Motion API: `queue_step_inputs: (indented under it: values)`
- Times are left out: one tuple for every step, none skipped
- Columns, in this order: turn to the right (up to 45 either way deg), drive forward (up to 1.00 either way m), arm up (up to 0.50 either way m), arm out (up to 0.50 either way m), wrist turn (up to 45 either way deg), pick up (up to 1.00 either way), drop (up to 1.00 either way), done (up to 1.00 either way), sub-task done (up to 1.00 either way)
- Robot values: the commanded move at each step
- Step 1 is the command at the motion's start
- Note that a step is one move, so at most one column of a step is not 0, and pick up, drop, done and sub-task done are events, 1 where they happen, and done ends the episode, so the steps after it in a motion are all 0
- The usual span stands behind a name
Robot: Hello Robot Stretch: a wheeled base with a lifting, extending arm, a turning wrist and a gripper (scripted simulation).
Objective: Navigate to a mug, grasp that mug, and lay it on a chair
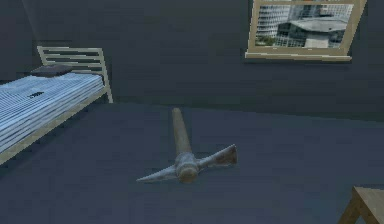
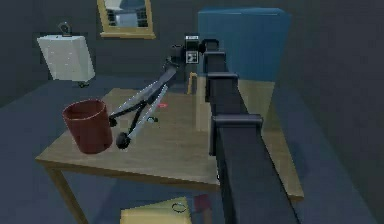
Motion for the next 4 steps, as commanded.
queue_step_inputs:
  values:
    - [0.0,0.0,0.0,-0.42,0.0,0.0,0.0,0.0,0.0]
    - [-45.0,0.0,0.0,0.0,0.0,0.0,0.0,0.0,0.0]
    - [-45.0,0.0,0.0,0.0,0.0,0.0,0.0,0.0,0.0]
    - [-15.0,0.0,0.0,0.0,0.0,0.0,0.0,0.0,0.0]
